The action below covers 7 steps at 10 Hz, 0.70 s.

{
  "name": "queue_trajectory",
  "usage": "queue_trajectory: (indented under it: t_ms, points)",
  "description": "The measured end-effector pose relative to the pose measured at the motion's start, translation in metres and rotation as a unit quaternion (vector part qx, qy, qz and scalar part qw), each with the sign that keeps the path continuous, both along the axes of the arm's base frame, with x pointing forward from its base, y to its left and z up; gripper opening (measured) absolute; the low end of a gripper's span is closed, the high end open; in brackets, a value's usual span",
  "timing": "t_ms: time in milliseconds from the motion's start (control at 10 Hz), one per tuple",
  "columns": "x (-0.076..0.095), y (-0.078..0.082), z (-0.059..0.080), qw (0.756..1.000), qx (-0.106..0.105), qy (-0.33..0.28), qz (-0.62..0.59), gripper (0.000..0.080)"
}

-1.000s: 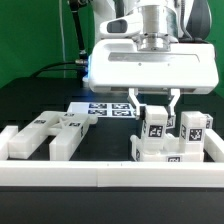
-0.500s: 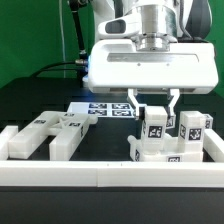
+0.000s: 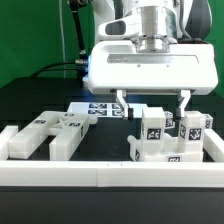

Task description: Assemble chair

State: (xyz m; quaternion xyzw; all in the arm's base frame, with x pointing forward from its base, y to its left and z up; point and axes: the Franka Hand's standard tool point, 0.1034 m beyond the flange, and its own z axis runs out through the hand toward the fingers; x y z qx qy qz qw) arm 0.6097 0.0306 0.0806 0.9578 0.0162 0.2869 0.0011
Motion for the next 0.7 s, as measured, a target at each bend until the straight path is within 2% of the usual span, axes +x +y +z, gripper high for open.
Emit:
queue_trajectory:
  t_ms: [200, 700]
  points:
    - [0.0, -0.001, 0.003, 1.0, 0.0, 0.003, 0.001, 0.0646]
    - [0.006, -0.004, 0.029, 1.0, -0.002, 0.013, 0.006, 0.0649]
